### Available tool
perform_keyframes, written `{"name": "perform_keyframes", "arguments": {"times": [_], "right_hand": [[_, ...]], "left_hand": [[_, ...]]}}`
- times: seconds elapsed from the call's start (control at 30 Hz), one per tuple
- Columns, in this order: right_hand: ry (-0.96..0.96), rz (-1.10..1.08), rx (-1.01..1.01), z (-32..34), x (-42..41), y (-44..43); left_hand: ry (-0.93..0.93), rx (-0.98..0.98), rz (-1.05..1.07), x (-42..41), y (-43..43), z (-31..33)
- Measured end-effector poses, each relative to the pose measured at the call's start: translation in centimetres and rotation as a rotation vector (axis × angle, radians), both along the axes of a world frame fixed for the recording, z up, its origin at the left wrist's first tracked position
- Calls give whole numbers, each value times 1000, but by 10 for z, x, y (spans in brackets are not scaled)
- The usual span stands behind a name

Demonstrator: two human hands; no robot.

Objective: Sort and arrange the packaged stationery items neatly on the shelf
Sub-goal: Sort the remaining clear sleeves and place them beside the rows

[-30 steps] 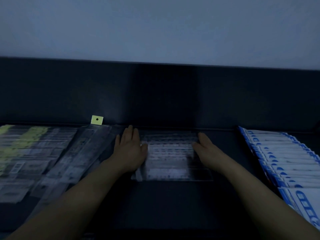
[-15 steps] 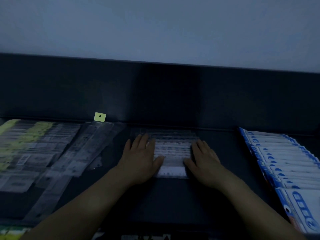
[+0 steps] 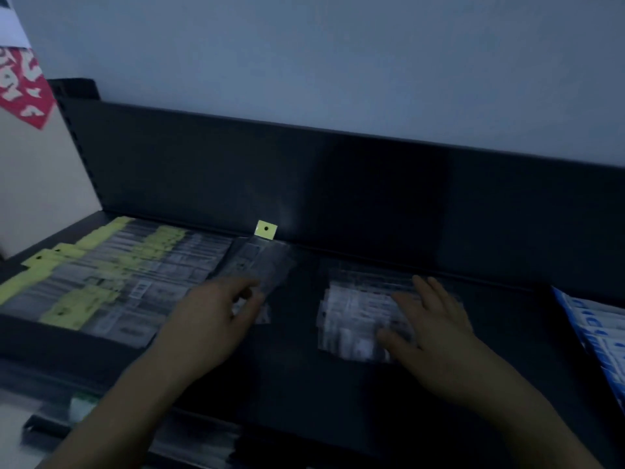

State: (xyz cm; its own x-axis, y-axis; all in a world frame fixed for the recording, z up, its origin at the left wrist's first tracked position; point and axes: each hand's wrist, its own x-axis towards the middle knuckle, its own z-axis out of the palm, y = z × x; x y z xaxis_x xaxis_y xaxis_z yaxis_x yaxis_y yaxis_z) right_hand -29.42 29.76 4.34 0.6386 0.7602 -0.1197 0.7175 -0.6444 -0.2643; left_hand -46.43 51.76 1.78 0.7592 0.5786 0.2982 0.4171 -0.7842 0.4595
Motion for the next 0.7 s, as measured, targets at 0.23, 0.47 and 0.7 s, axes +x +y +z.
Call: {"name": "perform_keyframes", "arguments": {"times": [0.23,0.47,0.7], "right_hand": [[-48,32,31,-14,-54,86],[18,-91,146,-39,-89,169],[-55,-192,379,-55,-101,176]], "left_hand": [[107,-21,66,-21,77,-4],[320,-89,-97,3,110,-2],[318,-409,-210,14,122,-2]]}}
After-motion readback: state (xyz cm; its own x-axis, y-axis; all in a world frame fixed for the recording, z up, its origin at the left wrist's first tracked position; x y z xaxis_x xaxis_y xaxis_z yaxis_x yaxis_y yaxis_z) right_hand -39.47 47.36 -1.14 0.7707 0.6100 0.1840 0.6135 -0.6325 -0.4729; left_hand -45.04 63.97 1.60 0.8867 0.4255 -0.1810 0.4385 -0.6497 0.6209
